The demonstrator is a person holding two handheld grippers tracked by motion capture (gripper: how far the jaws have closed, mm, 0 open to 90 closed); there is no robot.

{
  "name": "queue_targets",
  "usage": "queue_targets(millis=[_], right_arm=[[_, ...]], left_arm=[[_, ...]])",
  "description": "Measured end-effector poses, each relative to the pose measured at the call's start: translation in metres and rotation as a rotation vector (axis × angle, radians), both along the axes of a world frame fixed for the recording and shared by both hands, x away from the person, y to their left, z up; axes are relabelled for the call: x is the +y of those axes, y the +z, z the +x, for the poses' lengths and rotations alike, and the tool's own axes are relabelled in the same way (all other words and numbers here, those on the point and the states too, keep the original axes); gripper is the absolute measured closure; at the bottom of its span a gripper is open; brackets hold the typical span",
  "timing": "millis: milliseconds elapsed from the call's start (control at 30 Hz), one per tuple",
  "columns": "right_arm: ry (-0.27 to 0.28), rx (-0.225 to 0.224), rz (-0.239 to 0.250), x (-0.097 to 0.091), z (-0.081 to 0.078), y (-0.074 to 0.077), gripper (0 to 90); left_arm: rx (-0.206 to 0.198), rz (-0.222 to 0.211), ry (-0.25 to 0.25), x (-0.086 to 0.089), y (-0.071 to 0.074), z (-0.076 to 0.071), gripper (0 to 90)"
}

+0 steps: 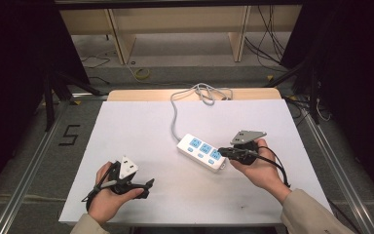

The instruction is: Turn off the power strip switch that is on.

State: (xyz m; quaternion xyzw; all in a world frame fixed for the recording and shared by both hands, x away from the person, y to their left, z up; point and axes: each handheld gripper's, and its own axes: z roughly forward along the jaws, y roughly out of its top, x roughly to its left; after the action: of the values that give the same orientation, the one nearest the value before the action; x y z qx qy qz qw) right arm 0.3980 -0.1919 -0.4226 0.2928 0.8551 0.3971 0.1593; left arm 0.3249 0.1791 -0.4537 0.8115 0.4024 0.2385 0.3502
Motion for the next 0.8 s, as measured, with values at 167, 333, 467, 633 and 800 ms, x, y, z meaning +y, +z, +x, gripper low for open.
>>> queue_targets(millis=[167, 333, 467, 633, 800], right_arm=[[-0.002, 0.002, -0.017, 0.006, 0.003, 0.000, 90.0], [-0.006, 0.007, -0.049, 0.010, 0.004, -0.002, 90.0], [-0.009, 0.012, -0.053, 0.012, 0.007, -0.002, 90.0], [-0.013, 0.015, -0.051, 0.016, 0.012, -0.002, 90.0], [-0.013, 0.026, -0.058, 0.020, 0.015, -0.005, 90.0]], left_arm=[[-0.003, -0.008, 0.000, 0.000, 0.001, 0.000, 6.9], [0.001, -0.007, 0.011, 0.000, 0.001, 0.000, 8.6], [-0.001, -0.016, 0.012, 0.000, 0.001, 0.000, 8.8], [0.001, -0.013, 0.007, -0.001, 0.001, 0.000, 8.8], [-0.002, -0.012, 0.008, -0.001, 0.001, 0.000, 8.8]])
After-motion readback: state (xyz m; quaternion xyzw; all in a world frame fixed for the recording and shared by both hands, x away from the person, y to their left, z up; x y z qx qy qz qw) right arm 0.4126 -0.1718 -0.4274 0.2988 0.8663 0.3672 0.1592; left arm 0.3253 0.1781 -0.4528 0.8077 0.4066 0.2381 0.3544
